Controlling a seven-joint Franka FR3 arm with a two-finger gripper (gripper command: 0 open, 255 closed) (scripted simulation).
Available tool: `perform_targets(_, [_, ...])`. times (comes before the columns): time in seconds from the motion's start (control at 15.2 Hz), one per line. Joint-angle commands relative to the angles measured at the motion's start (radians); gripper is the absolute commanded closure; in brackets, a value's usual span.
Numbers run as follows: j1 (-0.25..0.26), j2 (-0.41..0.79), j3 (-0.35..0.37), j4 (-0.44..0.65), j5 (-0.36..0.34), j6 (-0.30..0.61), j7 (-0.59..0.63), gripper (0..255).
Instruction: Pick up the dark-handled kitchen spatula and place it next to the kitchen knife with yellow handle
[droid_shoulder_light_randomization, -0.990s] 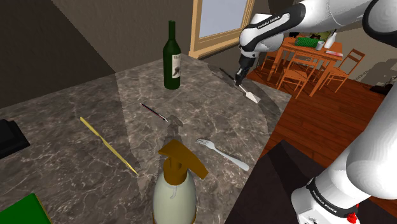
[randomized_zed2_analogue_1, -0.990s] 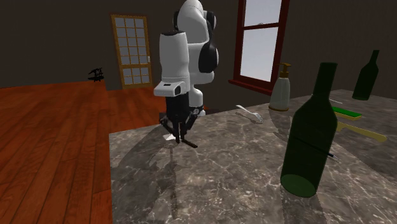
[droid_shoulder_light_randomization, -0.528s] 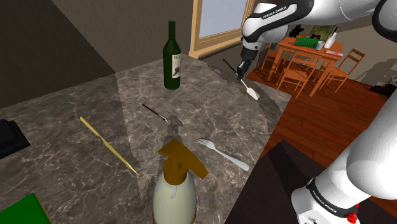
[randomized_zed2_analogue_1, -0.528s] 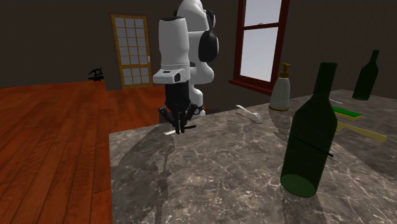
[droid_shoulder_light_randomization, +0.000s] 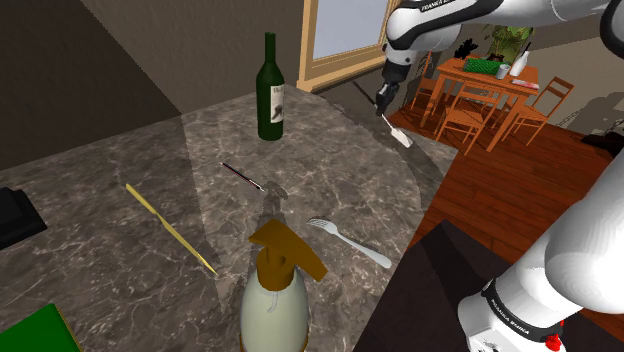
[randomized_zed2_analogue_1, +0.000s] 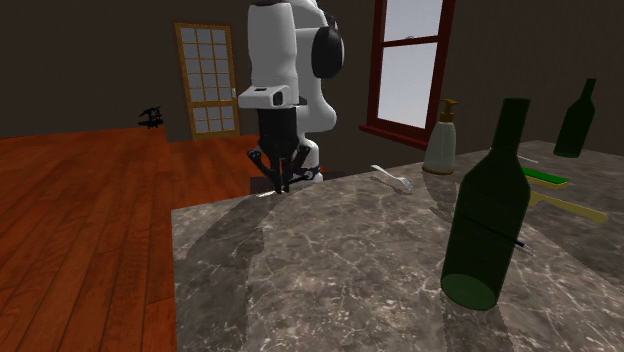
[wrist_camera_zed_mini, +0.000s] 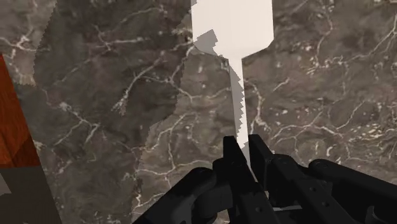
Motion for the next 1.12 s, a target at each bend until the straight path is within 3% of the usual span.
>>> perform_targets(0.0, [0.013, -0.017, 0.009, -0.011, -0.008, -0.004, 0.025, 255])
perform_targets(0.53, [0.111, -0.135, 0.097, -0.153, -0.057, 0.03, 0.23, 255])
perform_targets(1.06, [0.202, -0.191, 0.201, -0.219, -0.074, 0.043, 0.434, 255])
